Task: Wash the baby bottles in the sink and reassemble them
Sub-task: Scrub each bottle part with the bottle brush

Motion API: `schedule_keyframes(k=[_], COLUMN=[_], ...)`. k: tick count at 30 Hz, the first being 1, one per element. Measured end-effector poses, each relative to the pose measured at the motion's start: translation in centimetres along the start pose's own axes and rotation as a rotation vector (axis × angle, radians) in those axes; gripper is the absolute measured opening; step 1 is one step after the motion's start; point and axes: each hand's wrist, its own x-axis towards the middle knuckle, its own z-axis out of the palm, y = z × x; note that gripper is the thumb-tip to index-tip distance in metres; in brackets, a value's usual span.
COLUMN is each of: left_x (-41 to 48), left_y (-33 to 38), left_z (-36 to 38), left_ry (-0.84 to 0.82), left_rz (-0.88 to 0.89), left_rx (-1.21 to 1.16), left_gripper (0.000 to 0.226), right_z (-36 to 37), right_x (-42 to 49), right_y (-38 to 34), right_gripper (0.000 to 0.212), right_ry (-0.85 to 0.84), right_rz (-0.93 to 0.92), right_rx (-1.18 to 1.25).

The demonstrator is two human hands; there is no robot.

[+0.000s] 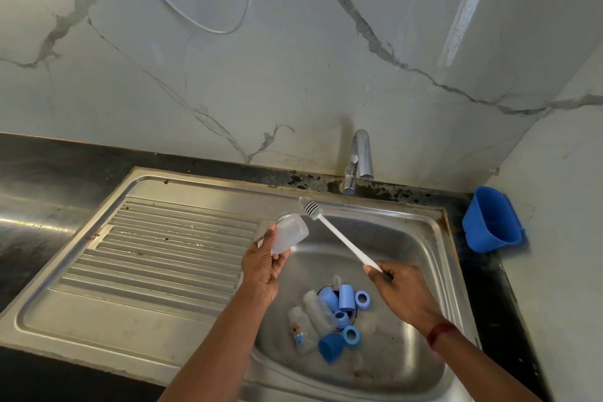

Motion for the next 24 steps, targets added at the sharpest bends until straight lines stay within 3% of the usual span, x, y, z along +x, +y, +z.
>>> schedule_keyframes(k=[6, 13, 20, 24], left_x=[-0.2, 0.3, 4.9, 8.4], left_y=[-1.3, -1.7, -3.2, -5.1], left_z=[-1.2, -2.0, -1.8, -1.4], left_ry=[0.019, -0.003, 0.032, 0.067], left_rz=[-0.045, -0.182, 0.035, -0.069], left_rx=[0.26, 0.506, 0.976, 0.89], left_gripper=[0.059, 0.053, 0.041, 0.032], right_z=[0.8, 3.5, 6.7, 7.7], right_x=[-0.5, -0.3, -0.3, 0.0], right_y=[0.6, 0.1, 0.4, 0.9], right_gripper=[0.046, 0.044, 0.043, 0.039], right_ry=[-0.021, -0.042, -0.036, -0.03], right_rz=[0.134, 0.281, 0.414, 0.461], right_rx=[-0.046, 0.07, 0.067, 0.084])
